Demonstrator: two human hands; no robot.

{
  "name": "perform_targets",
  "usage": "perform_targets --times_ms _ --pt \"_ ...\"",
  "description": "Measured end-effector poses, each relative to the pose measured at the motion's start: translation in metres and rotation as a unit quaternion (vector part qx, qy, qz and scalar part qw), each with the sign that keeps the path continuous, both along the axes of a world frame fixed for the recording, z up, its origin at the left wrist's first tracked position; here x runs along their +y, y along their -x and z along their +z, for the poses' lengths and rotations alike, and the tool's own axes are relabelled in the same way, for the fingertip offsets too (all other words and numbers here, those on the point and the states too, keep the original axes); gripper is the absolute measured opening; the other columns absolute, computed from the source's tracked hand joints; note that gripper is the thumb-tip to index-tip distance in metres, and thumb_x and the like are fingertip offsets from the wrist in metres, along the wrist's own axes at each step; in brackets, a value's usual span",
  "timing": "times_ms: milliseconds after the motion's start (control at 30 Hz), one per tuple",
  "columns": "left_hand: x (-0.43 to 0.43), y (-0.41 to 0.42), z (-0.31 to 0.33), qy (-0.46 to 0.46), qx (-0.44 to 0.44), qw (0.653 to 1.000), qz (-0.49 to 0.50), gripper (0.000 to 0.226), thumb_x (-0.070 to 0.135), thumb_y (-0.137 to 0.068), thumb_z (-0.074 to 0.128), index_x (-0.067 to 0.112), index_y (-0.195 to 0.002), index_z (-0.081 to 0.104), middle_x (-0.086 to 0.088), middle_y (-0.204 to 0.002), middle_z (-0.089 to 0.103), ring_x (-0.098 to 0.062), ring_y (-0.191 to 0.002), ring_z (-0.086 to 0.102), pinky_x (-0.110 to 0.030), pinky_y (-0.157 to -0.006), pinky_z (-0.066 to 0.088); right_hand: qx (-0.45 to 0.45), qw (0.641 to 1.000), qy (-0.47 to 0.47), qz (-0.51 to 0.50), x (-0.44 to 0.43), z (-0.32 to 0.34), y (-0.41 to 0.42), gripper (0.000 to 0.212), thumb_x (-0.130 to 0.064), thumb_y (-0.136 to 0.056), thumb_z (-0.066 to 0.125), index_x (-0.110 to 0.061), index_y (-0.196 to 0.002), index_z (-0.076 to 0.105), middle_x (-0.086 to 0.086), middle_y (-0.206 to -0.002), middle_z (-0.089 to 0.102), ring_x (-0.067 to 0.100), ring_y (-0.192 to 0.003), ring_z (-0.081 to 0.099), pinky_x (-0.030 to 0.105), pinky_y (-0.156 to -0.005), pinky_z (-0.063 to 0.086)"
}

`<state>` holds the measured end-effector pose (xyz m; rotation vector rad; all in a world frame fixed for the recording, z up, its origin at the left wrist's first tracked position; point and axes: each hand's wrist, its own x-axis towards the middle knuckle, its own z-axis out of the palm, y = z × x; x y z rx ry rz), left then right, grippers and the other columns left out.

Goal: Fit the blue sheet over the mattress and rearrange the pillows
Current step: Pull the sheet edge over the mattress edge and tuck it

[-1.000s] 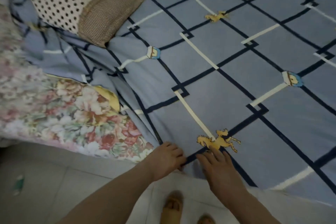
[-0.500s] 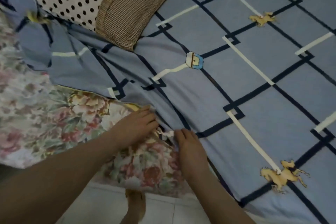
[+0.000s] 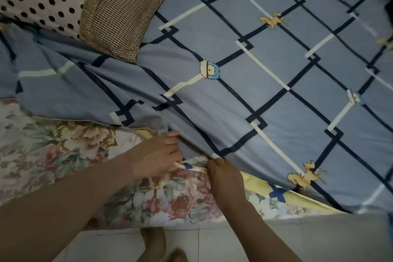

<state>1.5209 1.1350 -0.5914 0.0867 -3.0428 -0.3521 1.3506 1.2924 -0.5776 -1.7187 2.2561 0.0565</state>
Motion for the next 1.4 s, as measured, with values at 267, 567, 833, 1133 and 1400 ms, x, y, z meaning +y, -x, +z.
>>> perform_targets --times_ms 267,567,833,1133,1400 --pt "0.054 -0.047 0.015 0.022 -0.066 0.997 -0.030 0.026 0.037 -0.083 0.066 0.019 -0.092 0.050 0.001 -0.057 0.060 -0.017 -0.041 0.052 -0.023 -0.039 0.041 0.048 0.998 -0.015 -0.026 0.050 0.006 0.020 0.044 0.003 -0.047 0.074 -0.017 -0.084 0.060 0.006 -0.077 0.057 0.028 -0.066 0.053 0.033 -0.055 0.038" --pt "0.124 -0.081 0.018 0.056 -0.162 0.985 -0.015 0.056 0.019 -0.049 0.086 0.019 -0.102 0.068 0.003 -0.048 0.056 -0.015 -0.032 0.045 -0.016 -0.039 0.024 0.025 0.995 -0.097 -0.012 0.127 0.017 -0.001 0.042 0.000 -0.036 0.090 -0.018 -0.066 0.068 0.003 -0.062 0.058 0.021 -0.050 0.057 0.025 -0.039 0.042" --pt "0.141 -0.090 -0.033 0.073 -0.190 0.978 0.038 0.073 0.023 -0.096 0.047 0.028 -0.150 -0.003 -0.002 -0.085 0.063 -0.016 -0.061 0.050 -0.031 -0.051 0.040 0.035 0.992 -0.107 -0.049 0.143 -0.030 -0.021 0.044 0.005 -0.052 0.082 -0.012 -0.089 0.066 0.008 -0.087 0.061 0.024 -0.073 0.059 0.032 -0.057 0.052" --pt "0.114 -0.132 0.009 0.025 -0.129 0.986 0.106 0.051 0.051 -0.093 0.043 0.020 -0.134 0.042 -0.003 -0.107 0.061 -0.023 -0.094 0.055 -0.038 -0.080 0.047 0.015 1.000 0.008 0.014 0.116 -0.009 -0.068 0.052 0.015 -0.037 0.075 -0.005 -0.084 0.070 0.014 -0.077 0.070 0.037 -0.072 0.069 0.040 -0.042 0.054" --pt "-0.020 -0.262 0.037 -0.101 -0.015 0.854 0.511 0.061 0.024 -0.083 0.068 0.014 -0.138 0.042 -0.014 -0.123 0.060 -0.030 -0.108 0.060 -0.035 -0.083 0.054 -0.041 0.941 0.229 0.247 -0.096 0.035 -0.179 0.055 -0.015 -0.101 0.017 -0.016 -0.107 0.071 0.011 -0.104 0.072 0.031 -0.104 0.057 0.041 -0.083 0.044"
